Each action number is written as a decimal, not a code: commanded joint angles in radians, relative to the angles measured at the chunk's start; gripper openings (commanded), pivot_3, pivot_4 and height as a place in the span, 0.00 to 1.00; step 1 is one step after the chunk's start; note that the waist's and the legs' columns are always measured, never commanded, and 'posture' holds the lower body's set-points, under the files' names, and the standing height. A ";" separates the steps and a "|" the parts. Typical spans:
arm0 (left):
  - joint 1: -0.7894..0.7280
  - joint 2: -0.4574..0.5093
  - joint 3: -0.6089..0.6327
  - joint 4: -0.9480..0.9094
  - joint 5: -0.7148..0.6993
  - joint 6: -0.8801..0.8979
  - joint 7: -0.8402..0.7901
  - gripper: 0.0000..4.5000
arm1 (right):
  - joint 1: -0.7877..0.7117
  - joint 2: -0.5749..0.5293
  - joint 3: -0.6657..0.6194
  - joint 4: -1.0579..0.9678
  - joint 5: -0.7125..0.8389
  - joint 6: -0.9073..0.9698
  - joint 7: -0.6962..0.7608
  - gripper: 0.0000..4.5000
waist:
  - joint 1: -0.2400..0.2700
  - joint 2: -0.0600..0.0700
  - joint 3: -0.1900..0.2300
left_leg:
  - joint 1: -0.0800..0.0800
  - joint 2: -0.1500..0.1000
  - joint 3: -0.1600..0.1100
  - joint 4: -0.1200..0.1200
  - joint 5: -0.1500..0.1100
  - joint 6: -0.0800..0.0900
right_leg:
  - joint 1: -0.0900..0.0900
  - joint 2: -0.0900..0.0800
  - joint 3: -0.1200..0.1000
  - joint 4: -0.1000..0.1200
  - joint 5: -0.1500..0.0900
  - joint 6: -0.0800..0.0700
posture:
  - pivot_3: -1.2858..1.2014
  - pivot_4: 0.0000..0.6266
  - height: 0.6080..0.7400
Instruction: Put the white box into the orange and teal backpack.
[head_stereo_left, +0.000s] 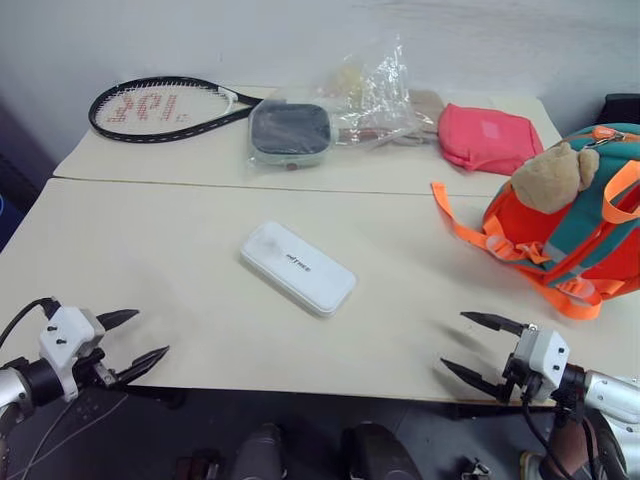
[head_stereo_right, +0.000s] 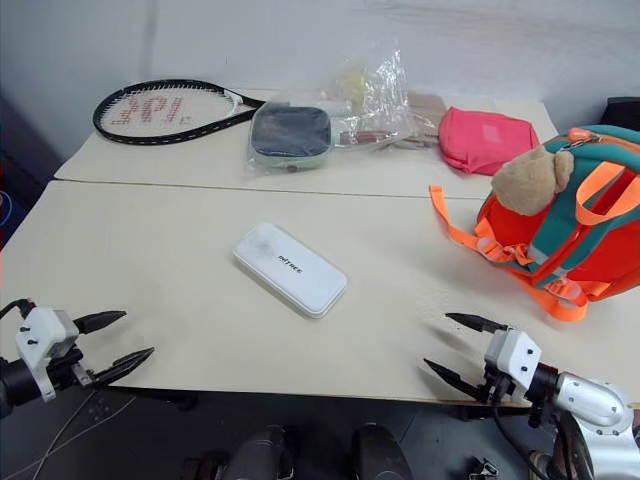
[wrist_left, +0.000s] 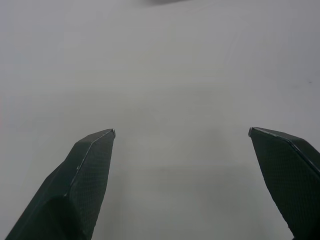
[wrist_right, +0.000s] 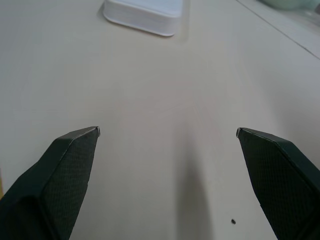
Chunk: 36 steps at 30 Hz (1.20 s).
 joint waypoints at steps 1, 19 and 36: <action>-0.003 0.003 0.026 -0.014 -0.012 -0.009 0.000 1.00 | -0.009 0.013 0.000 -0.037 -0.002 -0.001 -0.025 1.00 | 0.000 0.000 0.000 | 0.000 0.000 0.000 -0.001 0.000 0.000 | 0.000 0.000 0.000 0.000 0.000 0.000 | 0.52 0.24 1.00; -0.971 -0.111 -0.453 0.552 0.241 0.143 0.249 0.46 | -0.333 0.086 0.417 -0.161 -0.181 0.386 -0.117 0.17 | -0.001 -0.001 0.000 | -0.006 -0.001 -0.004 0.005 0.004 -0.006 | -0.005 0.000 -0.007 0.007 0.000 0.000 | 0.52 0.24 1.00; -1.046 -0.193 -0.546 0.681 0.283 0.065 0.078 0.11 | -0.596 0.199 0.444 0.004 -0.281 0.392 -0.180 0.00 | 0.002 -0.001 0.000 | -0.023 0.000 -0.004 0.021 0.005 -0.006 | -0.022 0.000 -0.008 0.022 0.000 0.001 | 0.52 0.24 1.00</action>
